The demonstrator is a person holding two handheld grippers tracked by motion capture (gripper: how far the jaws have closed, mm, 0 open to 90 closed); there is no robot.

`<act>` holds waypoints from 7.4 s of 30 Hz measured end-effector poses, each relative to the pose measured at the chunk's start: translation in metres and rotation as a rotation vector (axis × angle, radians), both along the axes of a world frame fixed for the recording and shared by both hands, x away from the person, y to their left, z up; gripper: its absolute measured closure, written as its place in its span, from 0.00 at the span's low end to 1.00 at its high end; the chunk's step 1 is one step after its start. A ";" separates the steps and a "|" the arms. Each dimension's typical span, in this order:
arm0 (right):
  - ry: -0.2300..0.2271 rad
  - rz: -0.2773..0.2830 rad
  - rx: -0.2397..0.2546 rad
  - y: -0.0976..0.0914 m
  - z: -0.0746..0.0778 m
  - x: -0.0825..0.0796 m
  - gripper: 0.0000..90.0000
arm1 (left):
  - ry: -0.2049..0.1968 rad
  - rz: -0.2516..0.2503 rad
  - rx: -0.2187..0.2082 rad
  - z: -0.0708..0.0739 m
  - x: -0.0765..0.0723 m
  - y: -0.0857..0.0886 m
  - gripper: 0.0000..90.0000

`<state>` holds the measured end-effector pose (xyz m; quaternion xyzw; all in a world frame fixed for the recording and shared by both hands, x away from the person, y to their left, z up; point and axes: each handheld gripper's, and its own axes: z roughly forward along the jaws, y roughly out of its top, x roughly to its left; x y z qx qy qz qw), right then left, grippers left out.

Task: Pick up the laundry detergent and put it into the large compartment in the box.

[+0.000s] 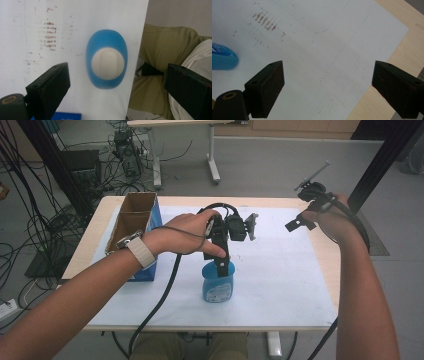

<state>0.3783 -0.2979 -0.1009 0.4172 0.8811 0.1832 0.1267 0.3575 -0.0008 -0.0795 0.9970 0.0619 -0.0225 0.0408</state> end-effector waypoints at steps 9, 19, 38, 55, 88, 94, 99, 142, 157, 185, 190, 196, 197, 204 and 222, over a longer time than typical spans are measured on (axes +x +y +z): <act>-0.001 0.000 -0.001 0.000 0.001 0.000 0.12 | 0.001 -0.002 -0.002 0.000 -0.001 0.001 0.08; -0.003 0.001 -0.002 0.001 0.002 0.000 0.12 | -0.003 -0.003 -0.006 0.001 -0.002 0.003 0.08; -0.001 -0.001 -0.003 0.001 0.002 0.000 0.12 | -0.003 0.008 0.000 -0.001 0.000 0.003 0.08; -0.001 -0.001 -0.002 0.002 0.001 0.000 0.12 | -0.002 0.015 0.003 -0.003 0.001 0.004 0.08; -0.003 -0.005 -0.002 -0.001 0.001 -0.001 0.12 | -0.001 0.019 0.007 -0.004 0.002 0.002 0.08; -0.005 -0.005 -0.001 -0.001 0.002 -0.001 0.12 | -0.002 0.020 0.004 -0.004 0.001 0.002 0.08; -0.005 -0.005 -0.001 -0.001 0.002 -0.001 0.12 | -0.005 0.020 0.004 -0.005 0.000 0.003 0.07; -0.001 -0.008 0.023 -0.007 -0.006 -0.002 0.12 | -0.020 0.004 0.042 -0.076 -0.004 -0.015 0.13; -0.004 -0.007 0.028 -0.008 -0.006 -0.002 0.12 | -0.048 0.023 0.043 -0.078 -0.006 -0.013 0.40; -0.005 -0.002 0.022 -0.003 -0.003 -0.003 0.12 | -0.040 0.034 0.032 -0.079 -0.003 -0.011 0.44; -0.008 -0.001 0.020 -0.003 -0.002 -0.004 0.12 | -0.041 0.035 0.030 -0.079 -0.003 -0.010 0.44; -0.008 -0.003 0.017 -0.003 0.000 -0.005 0.12 | -0.039 0.036 0.030 -0.079 -0.003 -0.010 0.44; -0.008 -0.002 0.017 -0.003 0.000 -0.005 0.12 | -0.039 0.037 0.029 -0.079 -0.003 -0.010 0.44; -0.012 -0.004 0.018 -0.003 0.001 -0.005 0.12 | -0.040 0.037 0.026 -0.079 -0.003 -0.009 0.44; -0.010 -0.005 0.017 -0.002 0.001 -0.005 0.12 | -0.042 0.037 0.022 -0.079 -0.004 -0.008 0.44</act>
